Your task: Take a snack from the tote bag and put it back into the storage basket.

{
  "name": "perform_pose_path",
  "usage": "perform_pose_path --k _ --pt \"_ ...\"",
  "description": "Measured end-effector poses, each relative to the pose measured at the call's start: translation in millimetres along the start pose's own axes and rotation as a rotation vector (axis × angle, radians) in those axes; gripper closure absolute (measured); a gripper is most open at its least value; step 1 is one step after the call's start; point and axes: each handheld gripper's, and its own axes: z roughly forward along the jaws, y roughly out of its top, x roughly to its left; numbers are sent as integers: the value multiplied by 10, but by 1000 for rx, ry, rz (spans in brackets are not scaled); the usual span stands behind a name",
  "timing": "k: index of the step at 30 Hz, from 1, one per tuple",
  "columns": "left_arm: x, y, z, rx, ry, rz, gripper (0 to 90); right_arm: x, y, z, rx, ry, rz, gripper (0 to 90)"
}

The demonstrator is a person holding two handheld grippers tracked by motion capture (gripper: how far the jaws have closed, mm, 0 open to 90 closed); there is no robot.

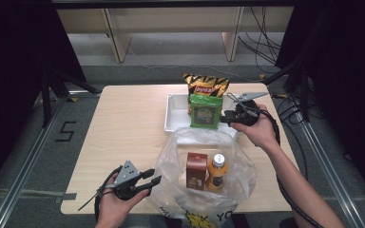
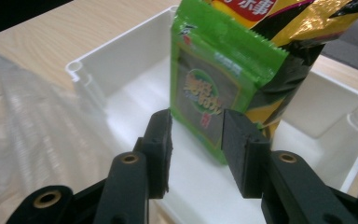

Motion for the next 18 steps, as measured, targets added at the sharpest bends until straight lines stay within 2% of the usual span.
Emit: perform_pose_path --k 1,2,3,5,6,7,8,9,10,13,18 --pt "1 -2 -6 4 4 1 586 26 -14 -11 -26 -2 9 618" --pt "9 -3 -8 3 5 7 578 34 -19 -49 -10 4 1 598" --pt "10 -5 -9 0 7 2 570 55 -27 -66 -30 4 13 586" --pt "16 -7 -6 -15 2 -5 557 68 -39 -125 -38 4 0 571" --pt "21 -1 -14 -14 2 10 550 89 -47 -149 -47 8 15 569" --pt "21 -2 -15 -15 6 9 538 91 -44 -179 -62 5 9 568" --pt "23 -3 -13 -17 3 11 519 131 -57 -209 -67 18 35 565" --pt "29 -3 -12 -16 -1 15 509 139 -77 -226 -72 17 12 564" --pt "23 -10 -6 -20 7 -9 503 161 -80 -235 -85 23 25 563" --pt "31 -4 -5 -25 9 -7 484 192 -121 -299 -86 15 7 552" --pt "33 1 -1 -26 9 -11 457 260 -172 -362 -117 9 42 518"
